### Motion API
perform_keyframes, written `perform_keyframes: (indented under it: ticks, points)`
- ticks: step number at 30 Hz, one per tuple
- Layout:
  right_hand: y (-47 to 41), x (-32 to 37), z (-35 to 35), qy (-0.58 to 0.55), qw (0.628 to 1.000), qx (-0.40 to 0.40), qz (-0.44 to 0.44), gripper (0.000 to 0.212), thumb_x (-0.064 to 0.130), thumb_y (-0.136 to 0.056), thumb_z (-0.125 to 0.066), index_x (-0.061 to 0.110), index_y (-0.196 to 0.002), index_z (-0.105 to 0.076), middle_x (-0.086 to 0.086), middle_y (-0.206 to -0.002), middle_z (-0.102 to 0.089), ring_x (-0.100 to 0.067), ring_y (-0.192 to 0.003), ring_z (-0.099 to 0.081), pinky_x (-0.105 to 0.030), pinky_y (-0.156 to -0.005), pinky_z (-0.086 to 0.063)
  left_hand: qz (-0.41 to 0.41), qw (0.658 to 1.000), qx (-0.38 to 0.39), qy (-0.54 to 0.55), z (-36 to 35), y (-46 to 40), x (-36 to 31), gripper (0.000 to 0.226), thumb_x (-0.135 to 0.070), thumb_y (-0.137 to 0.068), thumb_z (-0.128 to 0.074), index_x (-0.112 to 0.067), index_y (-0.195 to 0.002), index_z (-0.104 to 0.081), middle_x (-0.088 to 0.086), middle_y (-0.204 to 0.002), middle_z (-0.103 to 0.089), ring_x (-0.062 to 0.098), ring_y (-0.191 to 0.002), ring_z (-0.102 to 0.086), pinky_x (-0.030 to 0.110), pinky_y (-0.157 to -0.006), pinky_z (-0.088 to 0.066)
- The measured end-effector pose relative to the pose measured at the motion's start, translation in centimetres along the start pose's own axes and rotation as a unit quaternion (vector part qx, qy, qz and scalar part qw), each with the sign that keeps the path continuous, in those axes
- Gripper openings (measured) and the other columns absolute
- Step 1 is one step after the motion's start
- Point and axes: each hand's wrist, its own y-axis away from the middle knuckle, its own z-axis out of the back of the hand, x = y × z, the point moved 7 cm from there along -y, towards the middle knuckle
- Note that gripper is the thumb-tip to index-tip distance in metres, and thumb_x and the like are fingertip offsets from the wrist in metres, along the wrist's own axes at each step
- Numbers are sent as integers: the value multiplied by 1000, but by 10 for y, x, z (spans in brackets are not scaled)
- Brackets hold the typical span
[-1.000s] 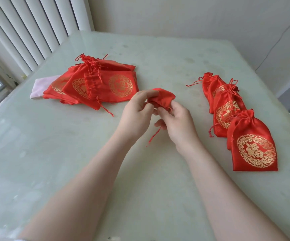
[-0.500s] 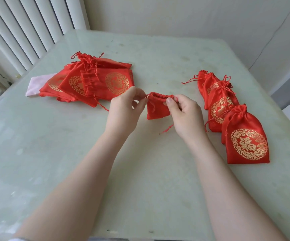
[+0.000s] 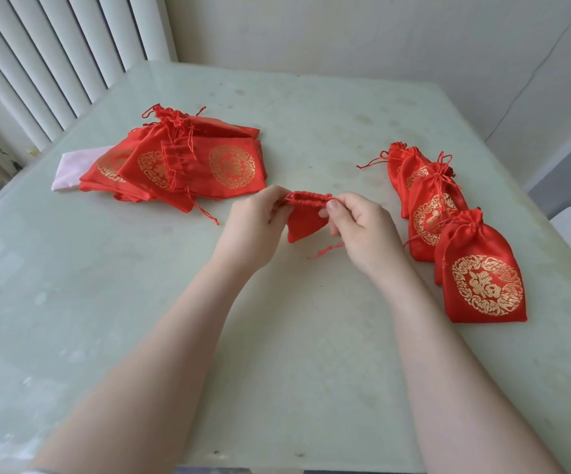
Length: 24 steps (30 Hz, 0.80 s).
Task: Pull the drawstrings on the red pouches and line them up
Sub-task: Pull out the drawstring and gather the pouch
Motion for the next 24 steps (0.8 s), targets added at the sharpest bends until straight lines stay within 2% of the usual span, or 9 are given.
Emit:
perform_keyframes:
  ticks: [4,7,10,12,14,16,19,21,24]
  points:
    - [-2,-9,6,123,992,43,4,20,17,-93,-50,10,-85,-67,-7,-63,-57,-17,-60,-54,-34,-62,-43,10,999,-36,-3,9,-2,4,11,-14,-91,-56,-9,-96,-64,0,-78,-64,18,-71,-63,24,-67,-44]
    - [-3,-13,14,174,984,43,-4,26,22,-93,-52,9,-77,-67,3,-49,-42,-9,-48,-39,-22,-49,-30,6,999,-40,-10,15,-3,6,13,-19,-89,-60,-8,-85,-65,-6,-60,-59,2,-53,-58,16,-58,-43]
    - [-3,-20,24,26,997,-9,-69,33,24,-94,-50,16,-63,-58,3,-51,-41,-7,-46,-37,-23,-49,-29,28,999,-18,0,16,-4,10,28,-29,-89,-59,-10,-68,-62,-10,-44,-49,4,-41,-45,14,-46,-33]
    - [-3,-26,29,-139,980,-57,-128,37,22,-95,-49,18,-58,-53,2,-57,-47,-4,-51,-43,-19,-51,-35,79,989,30,119,11,-2,15,35,-30,-93,-54,-13,-62,-55,-10,-41,-40,7,-42,-38,22,-49,-32]
    - [-2,-32,29,-261,946,-88,-170,41,22,-94,-49,20,-53,-50,4,-61,-52,-8,-61,-49,-21,-61,-36,132,948,77,279,1,0,16,37,-26,-97,-47,-13,-62,-49,-8,-49,-33,11,-46,-34,23,-51,-31]
    - [0,-37,24,-396,887,-102,-216,43,27,-93,-49,22,-51,-44,8,-66,-57,-10,-69,-53,-26,-68,-33,176,902,86,384,-6,2,16,36,-25,-98,-45,-15,-63,-45,-6,-53,-34,11,-47,-36,20,-51,-33]
    - [3,-38,11,-614,741,-110,-251,35,27,-90,-53,21,-57,-44,3,-72,-65,-13,-70,-56,-26,-76,-40,233,824,48,514,-10,5,18,30,-24,-94,-50,-19,-65,-46,-6,-60,-49,9,-51,-47,17,-51,-37]
    - [4,-34,3,-710,651,-97,-250,43,26,-90,-53,19,-48,-46,-1,-71,-67,-16,-71,-60,-30,-82,-45,270,759,42,592,-15,7,22,36,-23,-91,-53,-18,-55,-49,-5,-75,-62,8,-54,-54,14,-47,-37]
    - [3,-27,-2,-753,611,-80,-231,49,27,-92,-49,17,-45,-47,1,-64,-63,-16,-66,-66,-32,-77,-50,277,650,79,703,-21,8,18,56,-29,-91,-48,-18,-38,-39,-7,-85,-70,3,-54,-56,12,-45,-34]
